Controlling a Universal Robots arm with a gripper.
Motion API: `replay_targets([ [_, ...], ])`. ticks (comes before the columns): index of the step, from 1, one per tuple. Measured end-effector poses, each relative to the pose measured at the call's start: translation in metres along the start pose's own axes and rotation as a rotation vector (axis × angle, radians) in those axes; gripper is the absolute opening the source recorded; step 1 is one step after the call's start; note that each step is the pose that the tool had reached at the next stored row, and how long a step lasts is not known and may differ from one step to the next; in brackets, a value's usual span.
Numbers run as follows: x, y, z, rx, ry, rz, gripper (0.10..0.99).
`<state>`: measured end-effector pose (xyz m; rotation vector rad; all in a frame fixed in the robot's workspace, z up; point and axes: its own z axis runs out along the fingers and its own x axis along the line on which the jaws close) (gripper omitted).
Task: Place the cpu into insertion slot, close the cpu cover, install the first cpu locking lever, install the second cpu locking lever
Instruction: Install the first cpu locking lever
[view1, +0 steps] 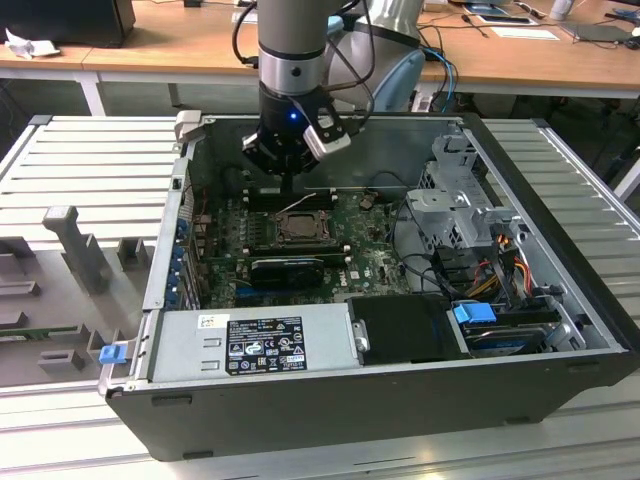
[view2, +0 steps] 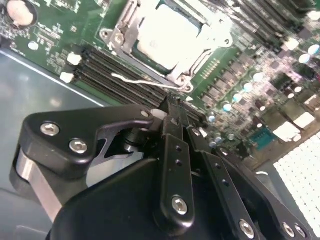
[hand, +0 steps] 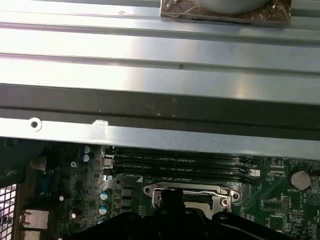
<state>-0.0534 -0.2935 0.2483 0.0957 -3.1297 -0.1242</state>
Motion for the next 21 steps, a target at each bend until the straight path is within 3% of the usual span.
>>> replay_targets([
  [5, -0.0046, 0.0000, 0.0080, 0.000, 0.0001, 0.002, 0.106],
  [10, -0.0147, 0.0022, 0.0161, 0.000, 0.0000, 0.001, 0.106],
  [21, -0.0254, 0.0045, 0.0208, 0.000, -0.0001, 0.002, 0.106],
])
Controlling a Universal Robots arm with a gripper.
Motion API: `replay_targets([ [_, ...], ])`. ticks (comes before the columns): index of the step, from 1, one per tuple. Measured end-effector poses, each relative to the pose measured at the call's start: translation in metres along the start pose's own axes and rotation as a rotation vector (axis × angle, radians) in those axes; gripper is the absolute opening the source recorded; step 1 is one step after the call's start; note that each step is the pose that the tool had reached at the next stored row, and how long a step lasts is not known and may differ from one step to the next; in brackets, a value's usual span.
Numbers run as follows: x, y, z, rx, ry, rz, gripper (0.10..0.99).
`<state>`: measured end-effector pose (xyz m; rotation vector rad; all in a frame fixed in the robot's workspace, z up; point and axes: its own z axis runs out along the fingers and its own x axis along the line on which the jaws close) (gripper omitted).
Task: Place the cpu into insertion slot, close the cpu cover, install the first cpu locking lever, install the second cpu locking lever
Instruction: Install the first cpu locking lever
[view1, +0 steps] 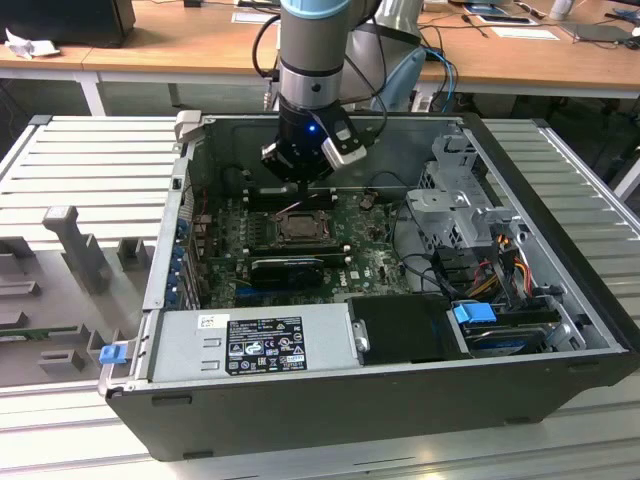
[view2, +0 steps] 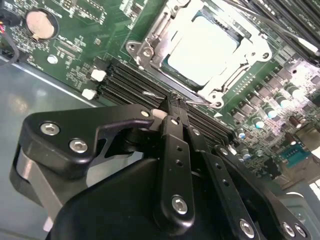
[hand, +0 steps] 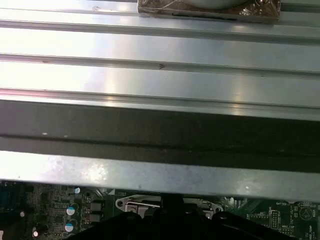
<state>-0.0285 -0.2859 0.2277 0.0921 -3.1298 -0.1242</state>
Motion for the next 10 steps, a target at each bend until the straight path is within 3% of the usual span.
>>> replay_targets([
  [10, -0.0092, 0.0004, 0.0065, 0.000, 0.0001, 0.000, 0.106],
])
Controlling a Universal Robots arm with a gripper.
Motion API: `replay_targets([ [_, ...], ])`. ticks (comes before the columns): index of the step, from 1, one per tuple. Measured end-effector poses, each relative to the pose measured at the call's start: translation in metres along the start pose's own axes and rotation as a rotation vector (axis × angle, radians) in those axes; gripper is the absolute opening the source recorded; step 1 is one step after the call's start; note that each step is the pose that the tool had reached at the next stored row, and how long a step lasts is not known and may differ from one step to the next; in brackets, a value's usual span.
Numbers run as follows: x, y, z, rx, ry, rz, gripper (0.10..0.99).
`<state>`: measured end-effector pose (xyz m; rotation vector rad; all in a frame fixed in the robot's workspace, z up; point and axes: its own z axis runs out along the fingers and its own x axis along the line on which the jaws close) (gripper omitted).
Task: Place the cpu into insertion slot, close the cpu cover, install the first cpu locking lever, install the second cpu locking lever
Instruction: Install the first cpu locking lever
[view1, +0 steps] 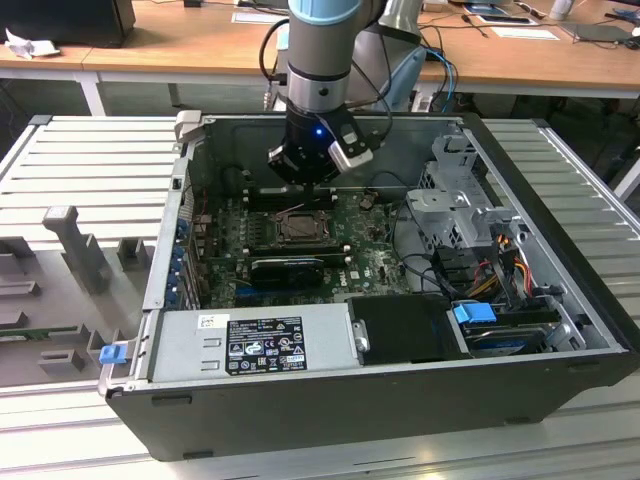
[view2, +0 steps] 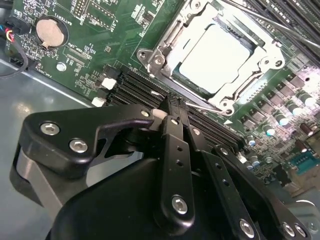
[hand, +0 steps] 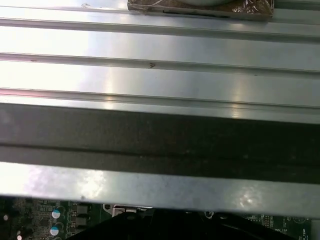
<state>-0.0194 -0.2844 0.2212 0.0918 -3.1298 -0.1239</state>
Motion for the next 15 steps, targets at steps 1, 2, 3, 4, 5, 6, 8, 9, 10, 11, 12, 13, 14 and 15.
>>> replay_targets([
  [1, -0.0006, 0.0000, 0.0007, 0.000, 0.0000, 0.000, 0.106],
  [2, -0.0011, -0.0001, 0.0015, 0.000, 0.0000, 0.000, 0.106],
  [3, -0.0015, -0.0001, 0.0024, 0.000, 0.0000, 0.000, 0.106],
  [4, -0.0021, -0.0002, 0.0035, 0.000, 0.0000, 0.000, 0.106],
  [5, -0.0025, -0.0003, 0.0044, 0.000, 0.0000, 0.000, 0.106],
  [6, -0.0030, -0.0003, 0.0054, 0.000, 0.0000, 0.000, 0.106],
  [8, -0.0040, -0.0004, 0.0076, 0.000, 0.0000, 0.000, 0.106],
  [9, -0.0046, -0.0005, 0.0088, 0.000, 0.0000, 0.000, 0.106],
  [10, -0.0048, -0.0006, 0.0097, 0.000, 0.0000, 0.000, 0.106],
  [11, -0.0051, -0.0007, 0.0105, 0.000, 0.0000, 0.000, 0.106],
  [12, -0.0054, -0.0008, 0.0115, 0.000, 0.0000, 0.000, 0.106],
  [13, -0.0057, -0.0008, 0.0125, 0.000, 0.0000, 0.000, 0.106],
  [14, -0.0059, -0.0009, 0.0132, 0.000, 0.0000, 0.000, 0.106],
  [15, -0.0061, -0.0010, 0.0144, 0.000, 0.0000, 0.000, 0.106],
])
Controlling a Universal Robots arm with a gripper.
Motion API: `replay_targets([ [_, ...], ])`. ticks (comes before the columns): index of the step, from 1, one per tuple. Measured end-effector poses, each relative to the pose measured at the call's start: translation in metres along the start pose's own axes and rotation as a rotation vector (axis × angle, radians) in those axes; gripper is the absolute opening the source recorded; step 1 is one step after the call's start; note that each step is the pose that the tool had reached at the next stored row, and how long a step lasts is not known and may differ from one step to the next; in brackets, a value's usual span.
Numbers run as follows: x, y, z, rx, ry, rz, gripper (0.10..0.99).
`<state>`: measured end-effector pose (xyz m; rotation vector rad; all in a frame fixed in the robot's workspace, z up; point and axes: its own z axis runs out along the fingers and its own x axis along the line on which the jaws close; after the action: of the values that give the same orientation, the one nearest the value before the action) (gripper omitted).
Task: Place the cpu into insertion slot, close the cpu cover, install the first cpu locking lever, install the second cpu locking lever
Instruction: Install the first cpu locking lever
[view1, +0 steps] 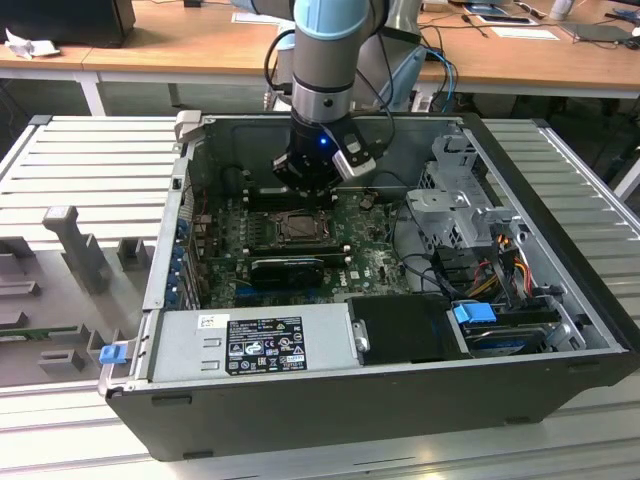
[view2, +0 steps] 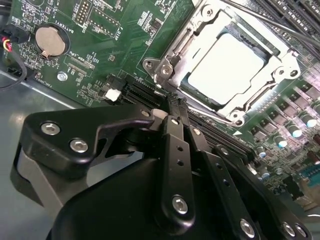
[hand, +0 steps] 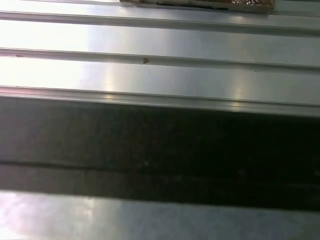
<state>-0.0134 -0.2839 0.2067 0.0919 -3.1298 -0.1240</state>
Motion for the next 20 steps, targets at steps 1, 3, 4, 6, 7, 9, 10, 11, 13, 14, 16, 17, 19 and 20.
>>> replay_targets([
  [1, -0.0001, -0.0001, 0.0012, 0.000, 0.0000, 0.000, 0.106],
  [3, -0.0002, -0.0002, 0.0018, 0.001, 0.0001, 0.000, 0.106],
  [4, -0.0003, -0.0001, 0.0019, 0.005, 0.0003, 0.000, 0.106],
  [6, -0.0003, -0.0002, 0.0020, 0.012, 0.0007, 0.000, 0.106],
  [7, -0.0003, -0.0002, 0.0021, 0.014, 0.0008, 0.000, 0.106],
  [9, -0.0003, -0.0003, 0.0028, 0.019, 0.0011, 0.000, 0.106],
  [10, -0.0003, -0.0002, 0.0032, 0.021, 0.0012, 0.000, 0.106],
  [11, -0.0003, -0.0003, 0.0034, 0.024, 0.0015, 0.000, 0.106],
  [13, -0.0003, 0.0001, -0.0019, 0.026, 0.0015, 0.000, 0.106],
  [14, -0.0002, 0.0006, -0.0082, 0.026, 0.0015, 0.000, 0.106],
  [16, 0.0004, 0.0013, -0.0155, 0.026, 0.0014, 0.000, 0.106],
  [17, 0.0013, 0.0015, -0.0175, 0.025, 0.0015, 0.000, 0.106],
  [19, 0.0057, 0.0019, -0.0206, 0.022, 0.0011, 0.000, 0.106],
  [20, 0.0086, 0.0022, -0.0226, 0.021, 0.0010, 0.000, 0.106],
])
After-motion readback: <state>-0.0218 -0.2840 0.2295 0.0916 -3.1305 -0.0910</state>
